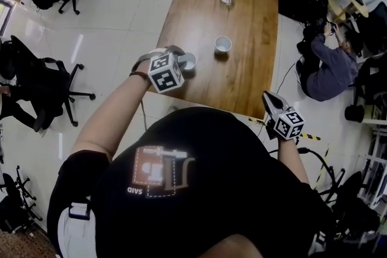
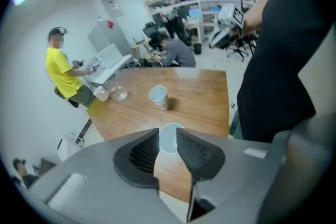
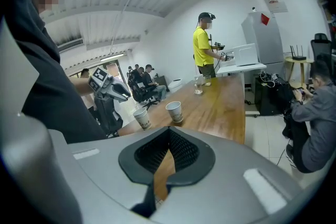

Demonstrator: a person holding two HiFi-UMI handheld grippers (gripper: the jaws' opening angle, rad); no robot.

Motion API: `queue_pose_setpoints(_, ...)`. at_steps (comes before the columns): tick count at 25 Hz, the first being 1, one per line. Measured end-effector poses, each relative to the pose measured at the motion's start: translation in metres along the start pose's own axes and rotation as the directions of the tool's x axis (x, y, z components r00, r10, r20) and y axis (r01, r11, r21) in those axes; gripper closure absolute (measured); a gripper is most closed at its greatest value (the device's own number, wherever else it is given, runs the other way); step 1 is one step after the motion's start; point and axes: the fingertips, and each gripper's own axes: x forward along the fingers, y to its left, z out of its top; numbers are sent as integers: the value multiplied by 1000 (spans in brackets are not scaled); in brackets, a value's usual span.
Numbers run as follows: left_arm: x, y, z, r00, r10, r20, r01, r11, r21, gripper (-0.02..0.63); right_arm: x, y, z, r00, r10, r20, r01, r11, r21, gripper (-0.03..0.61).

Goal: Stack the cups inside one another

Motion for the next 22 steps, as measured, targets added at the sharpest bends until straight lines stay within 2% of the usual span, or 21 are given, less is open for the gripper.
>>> queue_pose_setpoints(1, -17, 13, 2, 996, 41, 85, -33, 995, -97, 520, 0, 0, 5, 1000, 0, 14, 0, 1000, 1, 565)
queue_pose_setpoints(2, -34, 24, 0, 981, 89, 170, -51, 976, -214, 520, -1, 0, 11, 1000, 0, 30, 0, 1000, 1, 565)
queue_pose_setpoints(3, -49, 32, -6, 960, 138, 245, -50, 942, -332, 520, -2, -1, 17, 999, 1, 47, -1, 1000, 2, 565)
queue_pose_setpoints(5, -67, 37, -28, 905, 230, 357, -5, 846, -532, 525, -2, -2, 29, 997, 4, 77, -5, 1000, 4, 565)
queue_pose_setpoints(6, -72, 35, -42, 874, 276, 400, 35, 785, -618, 531, -2, -2, 34, 996, 8, 90, -8, 1000, 7, 565)
queue_pose_setpoints(7, -75, 33, -55, 838, 330, 434, 82, 711, -698, 545, -2, -3, 37, 995, 12, 102, -13, 1000, 12, 565)
queue_pose_setpoints(9, -76, 29, -83, 766, 449, 460, 179, 538, -824, 573, -2, -5, 41, 992, 18, 124, -22, 999, 33, 565)
queue_pose_setpoints(10, -73, 26, -96, 743, 497, 449, 220, 453, -864, 580, -2, -6, 41, 991, 20, 131, -25, 999, 43, 565)
queue_pose_setpoints(11, -68, 22, -108, 730, 530, 433, 255, 376, -891, 587, -1, -6, 41, 991, 22, 133, -28, 998, 47, 565)
queue_pose_setpoints(12, -63, 17, -117, 724, 549, 418, 284, 314, -906, 588, 0, -6, 40, 991, 24, 131, -30, 998, 48, 565)
queue_pose_setpoints(13, -57, 12, -123, 722, 558, 409, 306, 272, -912, 590, 2, -5, 39, 992, 26, 127, -32, 998, 47, 565)
queue_pose_setpoints(14, -54, 8, -125, 723, 558, 407, 319, 254, -913, 592, 4, -4, 37, 992, 29, 125, -35, 998, 47, 565)
queue_pose_setpoints(15, -51, 3, -125, 725, 552, 413, 324, 256, -911, 592, 5, -2, 35, 992, 32, 124, -39, 998, 49, 565)
queue_pose_setpoints(19, -46, -5, -109, 732, 505, 456, 318, 338, -886, 592, 13, 5, 26, 992, 48, 115, -55, 997, 54, 565)
queue_pose_setpoints(22, -46, -2, -97, 729, 487, 481, 323, 376, -869, 594, 16, 8, 25, 992, 54, 113, -60, 997, 45, 565)
